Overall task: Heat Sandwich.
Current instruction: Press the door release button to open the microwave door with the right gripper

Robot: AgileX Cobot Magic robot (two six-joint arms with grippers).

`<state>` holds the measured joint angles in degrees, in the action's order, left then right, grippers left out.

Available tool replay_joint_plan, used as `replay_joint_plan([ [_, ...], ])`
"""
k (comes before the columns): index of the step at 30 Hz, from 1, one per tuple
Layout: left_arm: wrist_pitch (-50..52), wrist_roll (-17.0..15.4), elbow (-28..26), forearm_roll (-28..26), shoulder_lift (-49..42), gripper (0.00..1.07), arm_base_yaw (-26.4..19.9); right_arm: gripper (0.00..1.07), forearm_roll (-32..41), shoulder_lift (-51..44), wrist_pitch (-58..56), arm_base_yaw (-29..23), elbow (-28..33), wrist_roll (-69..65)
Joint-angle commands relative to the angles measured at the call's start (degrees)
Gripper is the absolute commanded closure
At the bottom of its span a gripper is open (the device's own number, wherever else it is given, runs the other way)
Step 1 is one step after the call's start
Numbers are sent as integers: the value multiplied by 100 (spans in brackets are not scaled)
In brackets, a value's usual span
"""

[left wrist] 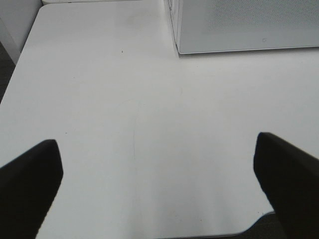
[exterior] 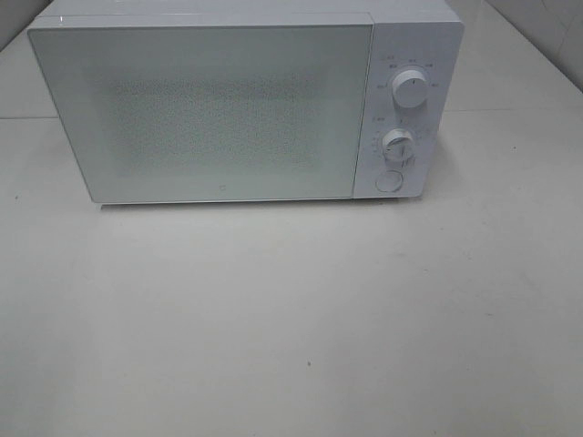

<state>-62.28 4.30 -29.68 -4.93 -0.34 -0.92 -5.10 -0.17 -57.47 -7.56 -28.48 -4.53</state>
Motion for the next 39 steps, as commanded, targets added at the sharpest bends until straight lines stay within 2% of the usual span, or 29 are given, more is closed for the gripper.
replay_joint_plan([
  [1, 86, -17, -6, -52, -80, 7, -6, 36, -6, -166, 34, 29, 6, 80],
  [15, 86, -17, -6, -52, -80, 7, -6, 36, -6, -166, 138, 29, -86, 80],
  [20, 86, -17, -6, -52, -80, 7, -6, 36, 0, 0, 659, 29, -178, 52],
  [39, 86, -17, -6, -52, -80, 7, -6, 36, 11, 2160, 3042, 29, -166, 52],
])
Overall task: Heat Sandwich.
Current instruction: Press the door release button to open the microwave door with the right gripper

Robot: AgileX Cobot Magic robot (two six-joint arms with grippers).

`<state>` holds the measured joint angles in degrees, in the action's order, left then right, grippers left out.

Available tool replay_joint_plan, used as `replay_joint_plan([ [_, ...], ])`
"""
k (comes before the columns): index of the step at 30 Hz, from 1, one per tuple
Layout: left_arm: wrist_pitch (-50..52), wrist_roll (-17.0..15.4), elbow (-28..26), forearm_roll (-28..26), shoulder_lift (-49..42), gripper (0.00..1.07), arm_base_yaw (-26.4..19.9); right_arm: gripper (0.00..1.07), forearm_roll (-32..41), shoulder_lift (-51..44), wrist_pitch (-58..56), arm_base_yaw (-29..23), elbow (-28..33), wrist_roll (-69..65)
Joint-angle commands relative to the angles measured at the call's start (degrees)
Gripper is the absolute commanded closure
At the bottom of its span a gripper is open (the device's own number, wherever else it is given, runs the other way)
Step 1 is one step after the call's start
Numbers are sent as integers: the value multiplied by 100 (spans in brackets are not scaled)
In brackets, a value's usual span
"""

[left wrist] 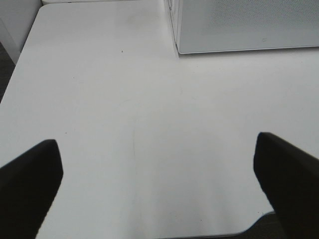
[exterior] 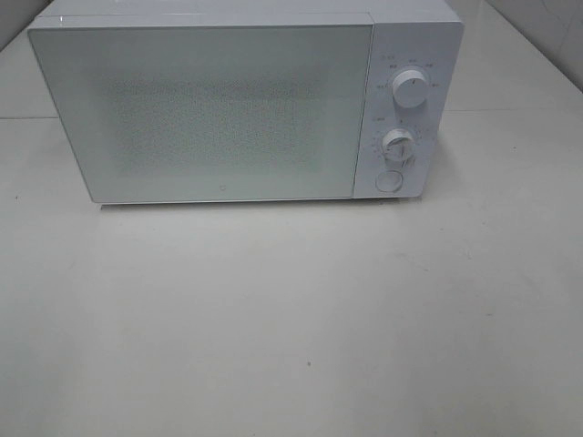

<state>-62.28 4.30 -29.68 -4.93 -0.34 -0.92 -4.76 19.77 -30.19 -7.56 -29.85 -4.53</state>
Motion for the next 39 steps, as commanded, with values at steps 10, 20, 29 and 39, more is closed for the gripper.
replay_joint_plan([
  [10, 86, -17, -6, -52, -80, 7, -6, 36, -23, 1507, 1461, 29, -29, 52],
  [20, 86, -17, -6, -52, -80, 7, -6, 36, -11, 2659, 2481, 29, -29, 34],
  [29, 86, -17, -6, -52, -80, 7, -6, 36, -23, 3592, 3879, 29, 160, 17],
  [39, 86, -17, -6, -52, -80, 7, -6, 36, 252, 4670, 6291, 6, 859, 115],
])
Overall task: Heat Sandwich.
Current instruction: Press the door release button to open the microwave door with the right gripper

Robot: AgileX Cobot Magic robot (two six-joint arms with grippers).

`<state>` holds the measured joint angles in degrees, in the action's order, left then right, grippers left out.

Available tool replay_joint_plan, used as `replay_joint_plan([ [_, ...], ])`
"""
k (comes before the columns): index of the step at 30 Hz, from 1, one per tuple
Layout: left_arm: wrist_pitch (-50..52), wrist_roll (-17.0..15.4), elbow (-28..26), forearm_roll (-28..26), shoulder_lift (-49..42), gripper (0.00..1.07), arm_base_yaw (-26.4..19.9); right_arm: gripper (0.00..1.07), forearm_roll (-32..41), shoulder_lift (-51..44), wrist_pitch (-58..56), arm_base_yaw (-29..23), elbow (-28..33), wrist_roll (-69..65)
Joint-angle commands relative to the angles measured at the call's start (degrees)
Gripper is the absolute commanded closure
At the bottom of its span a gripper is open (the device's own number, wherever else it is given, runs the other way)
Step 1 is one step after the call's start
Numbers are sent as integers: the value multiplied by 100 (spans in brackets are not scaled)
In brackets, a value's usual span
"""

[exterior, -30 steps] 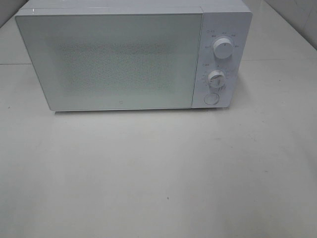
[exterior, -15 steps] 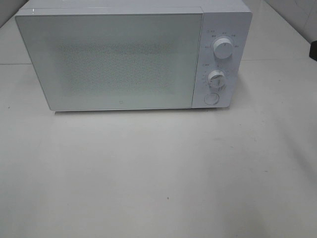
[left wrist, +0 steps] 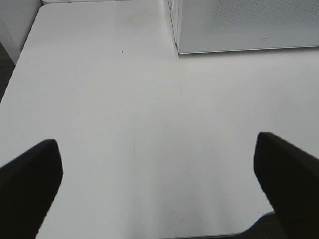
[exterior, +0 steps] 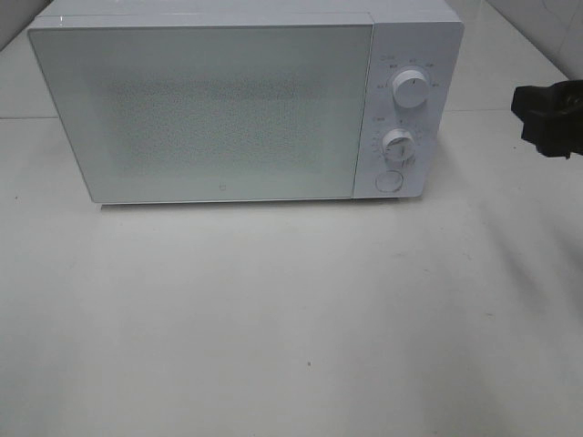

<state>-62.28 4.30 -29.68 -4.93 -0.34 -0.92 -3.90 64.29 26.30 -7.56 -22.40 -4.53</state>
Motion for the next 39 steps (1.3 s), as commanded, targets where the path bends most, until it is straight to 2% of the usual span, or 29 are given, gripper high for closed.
replay_joint_plan([
  [1, 86, -17, -6, -52, -80, 7, -6, 36, 166, 218, 642, 6, 115, 115],
  [4, 86, -17, -6, -52, -80, 7, -6, 36, 504, 607, 1415, 6, 338, 401],
  [12, 86, -17, -6, -52, -80, 7, -6, 36, 1071, 1077, 2355, 6, 779, 814],
  [24, 86, -17, -6, -52, -80, 7, -6, 36, 1341, 1123, 2561, -17, 917, 802],
  [32, 86, -17, -6, -52, -80, 7, -6, 36, 2189, 1123, 2693, -934, 917, 1524],
  [39, 86, -17, -6, -52, -80, 7, -6, 36, 2578, 1152, 2836, -1398, 917, 1604],
])
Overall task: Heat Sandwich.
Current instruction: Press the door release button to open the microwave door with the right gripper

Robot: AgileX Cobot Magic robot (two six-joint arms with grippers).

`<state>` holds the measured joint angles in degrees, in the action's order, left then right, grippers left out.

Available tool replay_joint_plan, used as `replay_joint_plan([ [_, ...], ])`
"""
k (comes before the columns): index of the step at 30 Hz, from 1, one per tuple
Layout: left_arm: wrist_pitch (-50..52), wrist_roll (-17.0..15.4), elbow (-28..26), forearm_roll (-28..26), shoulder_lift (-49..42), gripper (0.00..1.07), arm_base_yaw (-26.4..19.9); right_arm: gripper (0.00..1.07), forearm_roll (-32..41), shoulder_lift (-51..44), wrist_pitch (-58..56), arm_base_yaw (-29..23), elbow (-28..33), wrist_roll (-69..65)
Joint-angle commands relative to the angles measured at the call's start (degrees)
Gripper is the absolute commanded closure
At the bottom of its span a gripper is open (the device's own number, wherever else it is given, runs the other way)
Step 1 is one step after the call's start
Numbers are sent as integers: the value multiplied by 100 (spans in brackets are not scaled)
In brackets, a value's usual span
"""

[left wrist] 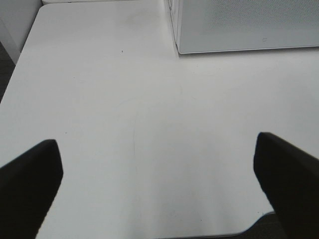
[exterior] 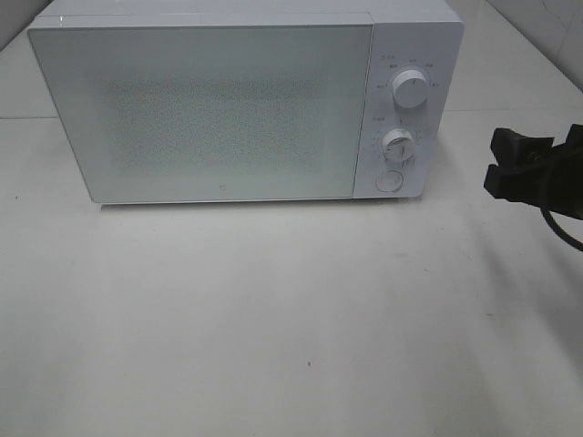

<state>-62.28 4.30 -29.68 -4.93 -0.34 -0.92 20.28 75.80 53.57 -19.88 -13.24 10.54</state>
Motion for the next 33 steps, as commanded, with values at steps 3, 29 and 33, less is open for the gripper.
replay_joint_plan([
  [3, 86, -17, -6, -52, -80, 7, -6, 36, 332, 435, 435, -464, 0, 97],
  [29, 86, -17, -6, -52, -80, 7, -6, 36, 2372, 2624, 1335, -2429, -802, 74],
  [33, 86, -17, -6, -52, -80, 7, -6, 36, 2372, 2653, 1272, -2429, -831, 80],
])
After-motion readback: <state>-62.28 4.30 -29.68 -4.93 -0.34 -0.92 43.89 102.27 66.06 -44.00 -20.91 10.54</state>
